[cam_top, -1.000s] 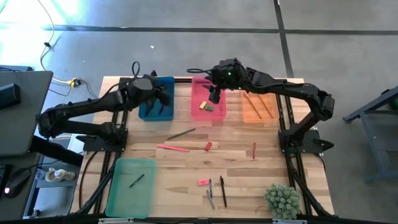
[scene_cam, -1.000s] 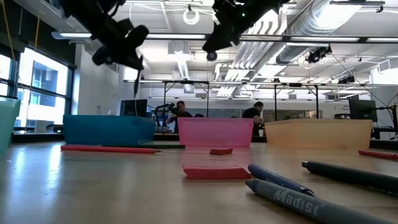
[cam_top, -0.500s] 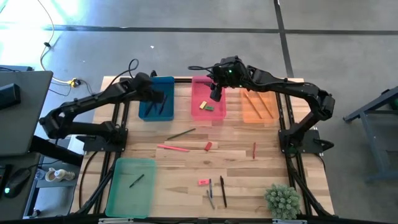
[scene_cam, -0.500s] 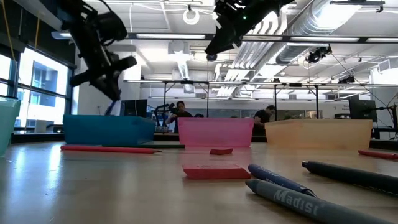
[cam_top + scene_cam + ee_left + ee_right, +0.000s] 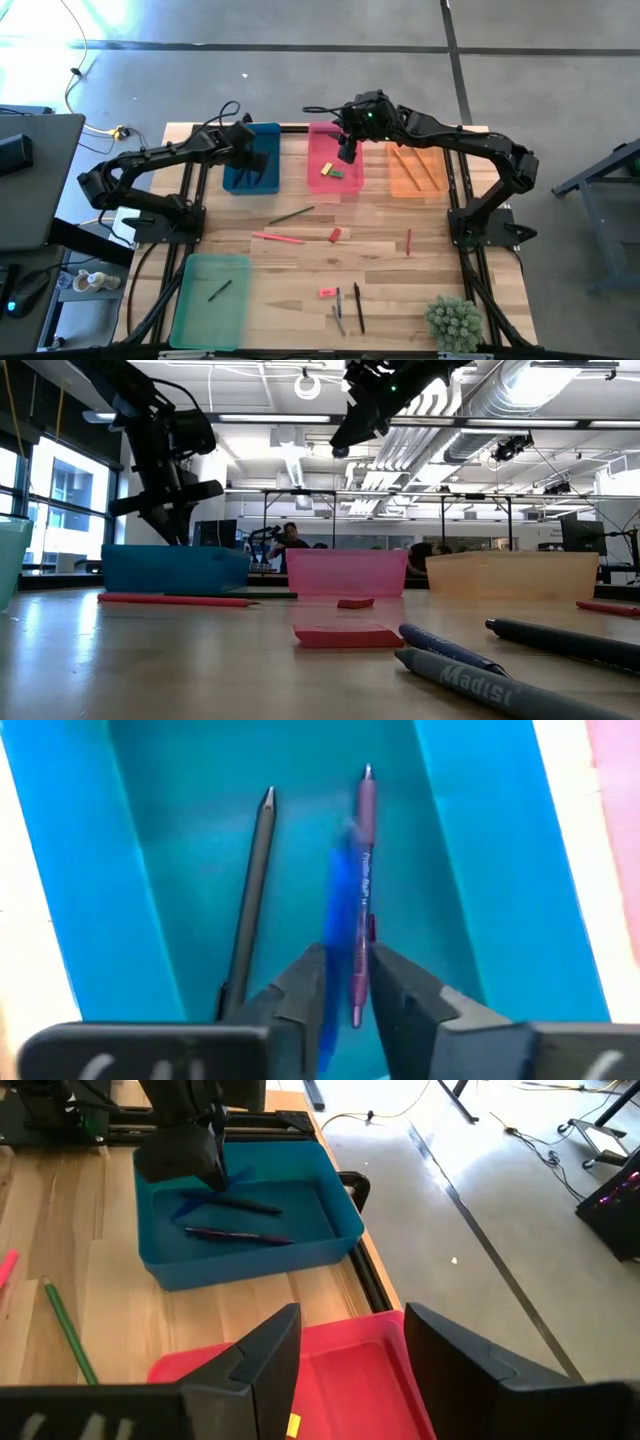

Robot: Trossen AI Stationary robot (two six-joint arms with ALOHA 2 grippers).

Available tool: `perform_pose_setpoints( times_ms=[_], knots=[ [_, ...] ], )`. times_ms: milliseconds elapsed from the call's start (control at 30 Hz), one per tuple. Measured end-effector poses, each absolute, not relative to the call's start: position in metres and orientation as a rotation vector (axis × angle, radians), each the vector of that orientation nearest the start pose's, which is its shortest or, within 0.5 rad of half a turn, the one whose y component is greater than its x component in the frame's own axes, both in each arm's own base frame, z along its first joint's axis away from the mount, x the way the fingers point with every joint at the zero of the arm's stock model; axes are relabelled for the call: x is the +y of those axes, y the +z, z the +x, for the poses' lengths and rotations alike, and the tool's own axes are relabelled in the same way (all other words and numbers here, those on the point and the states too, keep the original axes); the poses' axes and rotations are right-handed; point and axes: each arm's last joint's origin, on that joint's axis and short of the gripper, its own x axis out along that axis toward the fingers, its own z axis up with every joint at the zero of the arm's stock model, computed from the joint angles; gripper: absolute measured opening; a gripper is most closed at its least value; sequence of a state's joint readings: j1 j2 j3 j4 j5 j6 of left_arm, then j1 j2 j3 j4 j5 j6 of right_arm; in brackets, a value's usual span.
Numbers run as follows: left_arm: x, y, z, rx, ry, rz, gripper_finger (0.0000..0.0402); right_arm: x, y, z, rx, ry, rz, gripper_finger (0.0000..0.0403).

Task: Sort crayons/erasers/pens/pencils in bins
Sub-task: Put the blue pen into the blue bin, then put the orange eraser into the pink bin

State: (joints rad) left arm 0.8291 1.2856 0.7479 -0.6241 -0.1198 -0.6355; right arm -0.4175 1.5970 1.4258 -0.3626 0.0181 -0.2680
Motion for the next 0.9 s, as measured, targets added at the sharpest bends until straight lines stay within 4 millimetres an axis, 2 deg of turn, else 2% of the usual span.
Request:
perform_pose_setpoints(
  times_ms=[233, 367, 667, 900],
  knots=[
    [0.169, 0.196, 0.150, 0.853, 1.178, -0.930, 0.0147, -0.144, 0.334, 0.331, 0.598, -0.343, -0.135, 0.0172],
    [0.173, 0.211, 0.152, 0.877, 1.130, -0.886, 0.0171, -0.140, 0.332, 0.331, 0.613, -0.334, -0.117, 0.0172],
    [0.182, 0.267, 0.162, 0.885, 0.971, -0.728, 0.0170, -0.126, 0.327, 0.333, 0.672, -0.213, -0.178, 0.0172],
    [0.165, 0.310, 0.170, 0.845, 0.687, -0.604, 0.0157, -0.107, 0.321, 0.335, 0.749, -0.123, -0.238, 0.0172]
  ],
)
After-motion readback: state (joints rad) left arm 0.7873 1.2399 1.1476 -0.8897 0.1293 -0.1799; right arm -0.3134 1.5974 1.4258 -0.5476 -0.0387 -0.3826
